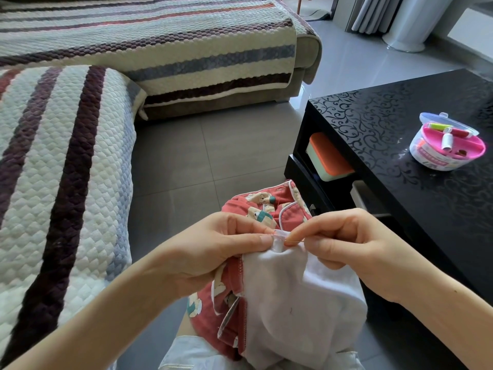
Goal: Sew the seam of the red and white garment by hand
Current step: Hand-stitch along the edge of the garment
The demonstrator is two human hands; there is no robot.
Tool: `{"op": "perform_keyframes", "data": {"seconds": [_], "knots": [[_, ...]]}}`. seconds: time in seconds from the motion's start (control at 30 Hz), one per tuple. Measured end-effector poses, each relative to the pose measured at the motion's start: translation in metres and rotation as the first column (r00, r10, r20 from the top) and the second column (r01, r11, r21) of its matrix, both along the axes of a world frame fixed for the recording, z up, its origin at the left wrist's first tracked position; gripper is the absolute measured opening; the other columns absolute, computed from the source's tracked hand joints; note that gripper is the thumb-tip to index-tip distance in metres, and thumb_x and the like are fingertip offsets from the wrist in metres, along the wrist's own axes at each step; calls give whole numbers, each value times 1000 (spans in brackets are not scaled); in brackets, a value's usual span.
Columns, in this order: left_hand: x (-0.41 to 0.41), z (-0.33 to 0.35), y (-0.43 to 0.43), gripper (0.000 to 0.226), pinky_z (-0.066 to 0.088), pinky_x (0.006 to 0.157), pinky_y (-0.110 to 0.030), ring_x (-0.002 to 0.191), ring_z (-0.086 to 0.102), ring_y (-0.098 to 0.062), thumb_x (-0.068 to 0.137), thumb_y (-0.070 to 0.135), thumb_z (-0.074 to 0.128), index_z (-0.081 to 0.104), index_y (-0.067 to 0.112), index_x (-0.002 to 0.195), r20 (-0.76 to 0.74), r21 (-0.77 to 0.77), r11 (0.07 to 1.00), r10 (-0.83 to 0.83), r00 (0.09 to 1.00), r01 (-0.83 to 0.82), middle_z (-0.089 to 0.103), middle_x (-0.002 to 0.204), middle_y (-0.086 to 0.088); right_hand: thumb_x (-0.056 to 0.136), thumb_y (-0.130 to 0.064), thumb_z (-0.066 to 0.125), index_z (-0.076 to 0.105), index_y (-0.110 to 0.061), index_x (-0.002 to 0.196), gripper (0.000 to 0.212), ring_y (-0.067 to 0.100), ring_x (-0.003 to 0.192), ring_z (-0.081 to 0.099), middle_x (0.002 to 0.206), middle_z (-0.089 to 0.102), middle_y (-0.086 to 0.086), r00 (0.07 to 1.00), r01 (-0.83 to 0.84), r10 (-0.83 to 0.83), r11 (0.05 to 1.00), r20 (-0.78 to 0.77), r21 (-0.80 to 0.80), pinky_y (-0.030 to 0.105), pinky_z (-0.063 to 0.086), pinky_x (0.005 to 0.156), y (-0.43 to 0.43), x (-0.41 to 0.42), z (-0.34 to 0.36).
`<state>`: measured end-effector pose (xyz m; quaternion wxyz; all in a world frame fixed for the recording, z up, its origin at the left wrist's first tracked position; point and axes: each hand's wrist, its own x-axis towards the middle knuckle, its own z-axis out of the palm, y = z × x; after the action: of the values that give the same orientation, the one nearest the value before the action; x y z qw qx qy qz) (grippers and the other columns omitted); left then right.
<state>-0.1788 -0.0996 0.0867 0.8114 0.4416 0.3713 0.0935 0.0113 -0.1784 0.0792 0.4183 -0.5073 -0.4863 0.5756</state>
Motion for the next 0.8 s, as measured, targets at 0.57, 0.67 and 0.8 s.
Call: {"op": "perform_keyframes", "data": {"seconds": [0.57,0.67,0.8], "knots": [[-2,0,1,17,50,53,-17,58,65,-10,72,12,66,72,0,83,4,136,991,3,1000,-4,70,69,-8,82,-12,59,64,-15,77,8,8,56,34,63,41,6,995,26,-22,999,-95,43,18,27,50,1,-16,-16],[-3,-1,4,21,53,55,-19,62,67,-14,71,12,66,73,-3,86,-3,119,993,2,1000,-1,71,74,-12,84,-17,61,55,-10,81,10,10,54,40,61,46,5,997,4,3,996,-76,88,19,35,52,3,-15,-22],[-5,-3,4,15,51,52,-18,57,66,-12,68,12,66,75,2,74,9,91,996,22,1000,-23,70,68,-10,83,-7,59,59,-2,82,5,14,57,57,65,62,4,996,34,-48,985,81,167,23,49,59,1,-4,-27]]}}
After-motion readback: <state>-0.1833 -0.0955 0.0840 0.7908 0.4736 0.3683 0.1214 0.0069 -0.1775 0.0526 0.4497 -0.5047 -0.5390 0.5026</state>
